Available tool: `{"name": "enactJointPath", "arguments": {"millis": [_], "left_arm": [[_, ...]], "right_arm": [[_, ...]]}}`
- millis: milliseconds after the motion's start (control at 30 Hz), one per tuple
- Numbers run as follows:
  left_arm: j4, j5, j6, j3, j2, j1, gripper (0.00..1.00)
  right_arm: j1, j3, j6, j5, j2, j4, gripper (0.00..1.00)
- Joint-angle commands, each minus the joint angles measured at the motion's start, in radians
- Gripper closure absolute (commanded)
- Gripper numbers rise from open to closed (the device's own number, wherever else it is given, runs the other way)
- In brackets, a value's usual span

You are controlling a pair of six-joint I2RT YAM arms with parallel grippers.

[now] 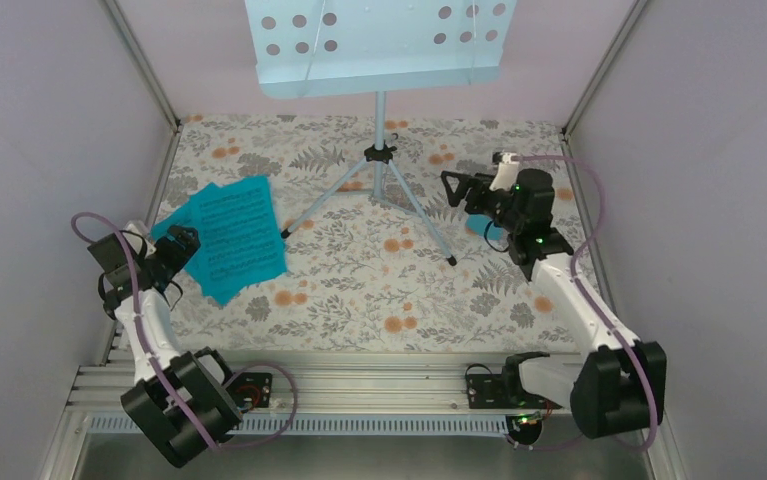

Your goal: Pack up the instrument practice props

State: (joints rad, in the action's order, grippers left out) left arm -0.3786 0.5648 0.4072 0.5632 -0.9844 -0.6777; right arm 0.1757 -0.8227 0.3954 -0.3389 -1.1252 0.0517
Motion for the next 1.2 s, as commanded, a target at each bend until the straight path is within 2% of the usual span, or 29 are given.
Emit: {"name": "enactJointPath", "arguments": {"millis": [0, 167, 267, 400, 533, 667, 800, 900, 1167], "left_arm": [[-0.051, -0.139, -0.017, 0.04, 0.08, 0.005, 0.0], [-0.075, -0.157, -0.053, 0.148, 0.073, 0.078, 0.0], [-0.023, -0.167, -0.027, 0.189, 0.05, 0.142, 0.0], [0.073, -0.217, -0.035, 0.248, 0.001, 0.306, 0.0], [0.069, -0.277, -0.144, 0.409, -0.156, 0.474, 0.0], [0.149, -0.296, -0.187, 0.462, -0.206, 0.493, 0.0], [0.243, -0.242, -0.228, 0.457, -0.218, 0.492, 0.0], [0.212, -0.229, -0.274, 0.475, -0.228, 0.487, 0.0], [0.213, -0.271, -0.333, 0.44, -0.136, 0.487, 0.0]], "right_arm": [[0.002, 0.064, 0.07, -0.176, -0.075, 0.094, 0.0], [0.002, 0.102, 0.053, -0.226, -0.177, 0.142, 0.0], [0.001, 0.117, 0.057, -0.309, -0.251, 0.197, 0.0], [0.002, 0.132, 0.059, -0.405, -0.355, 0.262, 0.0], [0.006, 0.131, 0.012, -0.424, -0.411, 0.273, 0.0], [0.013, 0.104, -0.048, -0.411, -0.446, 0.244, 0.0], [0.03, 0.064, -0.099, -0.412, -0.486, 0.207, 0.0], [0.042, 0.059, -0.098, -0.407, -0.495, 0.219, 0.0], [0.136, 0.069, -0.128, -0.421, -0.479, 0.225, 0.0]]}}
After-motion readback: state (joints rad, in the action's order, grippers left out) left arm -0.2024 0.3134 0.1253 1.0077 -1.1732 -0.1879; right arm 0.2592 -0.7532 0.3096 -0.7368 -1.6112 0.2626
